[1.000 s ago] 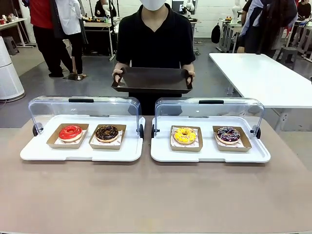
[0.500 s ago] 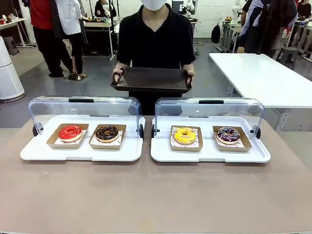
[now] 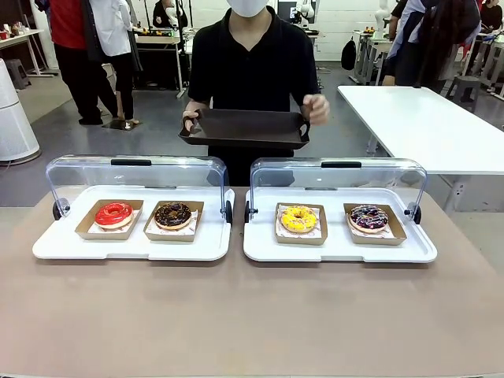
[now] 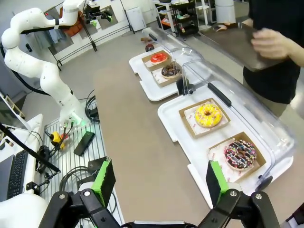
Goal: Provide the desired donut to the person.
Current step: Pick up and lift the Paper togo box containing the Donut pointed at by the person.
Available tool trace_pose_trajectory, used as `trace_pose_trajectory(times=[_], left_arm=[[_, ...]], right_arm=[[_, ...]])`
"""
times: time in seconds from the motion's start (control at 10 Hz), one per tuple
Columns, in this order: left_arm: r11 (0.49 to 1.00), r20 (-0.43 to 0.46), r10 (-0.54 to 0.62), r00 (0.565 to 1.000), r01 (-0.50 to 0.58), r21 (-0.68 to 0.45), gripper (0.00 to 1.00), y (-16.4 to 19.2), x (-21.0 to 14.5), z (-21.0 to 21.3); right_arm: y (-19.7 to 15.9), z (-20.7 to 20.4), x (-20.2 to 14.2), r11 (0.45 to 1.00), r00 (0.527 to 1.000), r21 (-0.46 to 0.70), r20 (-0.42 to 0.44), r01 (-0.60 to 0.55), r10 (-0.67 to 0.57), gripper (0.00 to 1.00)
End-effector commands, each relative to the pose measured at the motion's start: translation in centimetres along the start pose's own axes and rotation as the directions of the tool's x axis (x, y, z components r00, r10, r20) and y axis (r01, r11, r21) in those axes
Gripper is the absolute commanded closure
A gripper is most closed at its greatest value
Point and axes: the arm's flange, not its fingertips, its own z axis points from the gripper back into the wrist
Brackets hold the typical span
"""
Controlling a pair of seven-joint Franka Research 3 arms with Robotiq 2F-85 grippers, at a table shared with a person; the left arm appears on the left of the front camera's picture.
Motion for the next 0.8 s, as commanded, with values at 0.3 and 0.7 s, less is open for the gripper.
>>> trace_pose_trajectory(times=[0.3,0.7], left_arm=[[1.0,0.012,-0.009,1.0,0.009,-0.003,0.0,0.1,0.0,0.05],[1.0,0.012,-0.009,1.0,0.009,-0.003,0.0,0.1,0.0,0.05]], right_arm=[[-0.21,-0.03,0.03,1.0,1.0,0.01,0.016,-0.009,0.009,0.0],[-0.21,-0.03,0.03,1.0,1.0,0.01,0.016,-0.009,0.009,0.0]])
